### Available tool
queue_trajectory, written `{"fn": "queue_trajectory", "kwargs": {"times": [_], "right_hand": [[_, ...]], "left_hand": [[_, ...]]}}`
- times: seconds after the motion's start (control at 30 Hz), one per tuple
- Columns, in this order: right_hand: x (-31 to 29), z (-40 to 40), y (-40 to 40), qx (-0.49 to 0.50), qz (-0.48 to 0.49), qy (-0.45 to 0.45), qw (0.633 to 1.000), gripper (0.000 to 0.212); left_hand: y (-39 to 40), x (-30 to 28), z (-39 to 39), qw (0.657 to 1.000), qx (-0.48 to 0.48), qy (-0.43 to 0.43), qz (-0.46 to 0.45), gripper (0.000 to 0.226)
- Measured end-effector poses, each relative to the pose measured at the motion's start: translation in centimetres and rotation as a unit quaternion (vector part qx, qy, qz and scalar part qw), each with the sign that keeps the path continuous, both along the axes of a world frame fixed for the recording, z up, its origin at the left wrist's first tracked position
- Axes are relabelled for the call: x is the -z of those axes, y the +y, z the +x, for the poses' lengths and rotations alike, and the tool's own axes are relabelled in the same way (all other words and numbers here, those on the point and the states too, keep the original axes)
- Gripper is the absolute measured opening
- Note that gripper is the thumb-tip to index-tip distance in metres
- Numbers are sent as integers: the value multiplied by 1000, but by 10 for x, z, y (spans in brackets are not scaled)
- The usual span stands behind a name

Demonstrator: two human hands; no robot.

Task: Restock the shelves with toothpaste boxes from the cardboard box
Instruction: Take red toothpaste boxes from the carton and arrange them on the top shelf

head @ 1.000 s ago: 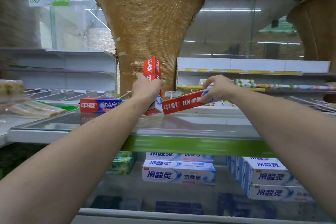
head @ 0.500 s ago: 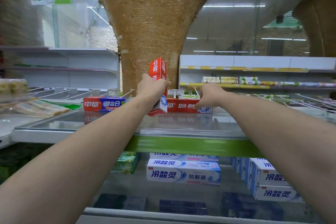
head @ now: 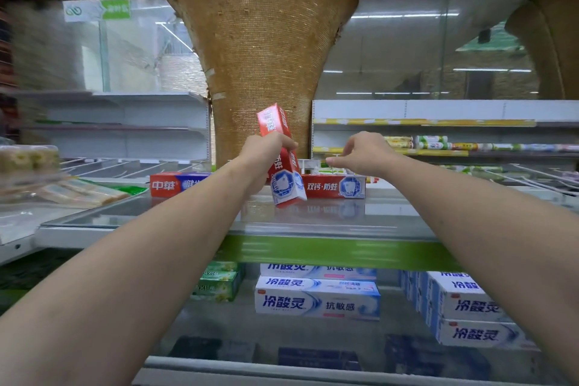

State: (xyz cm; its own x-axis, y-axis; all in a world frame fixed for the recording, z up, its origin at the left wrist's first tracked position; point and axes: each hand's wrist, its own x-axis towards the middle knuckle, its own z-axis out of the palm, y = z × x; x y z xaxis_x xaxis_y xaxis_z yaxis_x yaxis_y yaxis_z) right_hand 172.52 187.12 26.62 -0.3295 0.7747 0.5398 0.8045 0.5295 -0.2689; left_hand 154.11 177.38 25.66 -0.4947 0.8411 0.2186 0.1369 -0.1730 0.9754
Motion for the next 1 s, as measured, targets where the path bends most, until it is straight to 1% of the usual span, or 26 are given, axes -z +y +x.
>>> {"fn": "queue_trajectory", "kwargs": {"times": [0.07, 0.13, 0.17, 0.27, 0.3, 0.37, 0.4, 0.47, 0.57, 0.6, 0.63, 0.7, 0.77, 0.83, 0.93, 1.0], "right_hand": [[0, -1, -4, -7, 7, 8, 1000, 56], [1, -2, -7, -19, 8, 19, 1000, 54], [1, -2, -9, -24, 6, 27, 999, 52], [1, -3, -15, -34, 9, 50, 998, 47], [1, -2, -16, -35, 12, 52, 998, 46], [3, 2, -18, -33, 14, 55, 998, 45], [3, 5, -18, -30, 13, 56, 998, 46], [5, 9, -19, -24, 10, 55, 998, 48], [8, 13, -20, -12, 8, 47, 999, 47], [9, 14, -20, -9, 6, 42, 999, 47], [10, 14, -20, -6, 2, 37, 999, 47], [11, 14, -20, 0, -1, 32, 999, 46], [12, 15, -20, 7, 2, 23, 1000, 42], [12, 16, -21, 13, 0, 6, 1000, 35], [12, 16, -20, 21, -3, -21, 1000, 25], [11, 19, -20, 29, 2, -33, 999, 23]], "left_hand": [[0, 1, 4, 1000, -9, 0, -1, 39], [1, 3, 10, 1000, -7, -24, 9, 41], [2, 4, 12, 999, -4, -37, 14, 46], [0, 6, 21, 998, -19, -47, 29, 75], [0, 7, 22, 998, -29, -32, 35, 90], [2, 8, 19, 999, -28, -10, 41, 131], [3, 7, 14, 999, -33, 7, 33, 142], [1, 5, 3, 995, -75, 60, 8, 146], [1, 1, -22, 980, -151, 131, -23, 153], [-2, 1, -27, 977, -154, 142, -26, 149], [-5, 1, -32, 977, -141, 154, -29, 141], [-14, 1, -38, 969, -101, 218, -63, 122], [-21, 1, -39, 943, -81, 304, -112, 101], [-23, 3, -36, 918, -70, 364, -140, 83], [-20, 4, -27, 874, -72, 447, -174, 69], [-16, 6, -18, 849, -87, 490, -177, 64]]}}
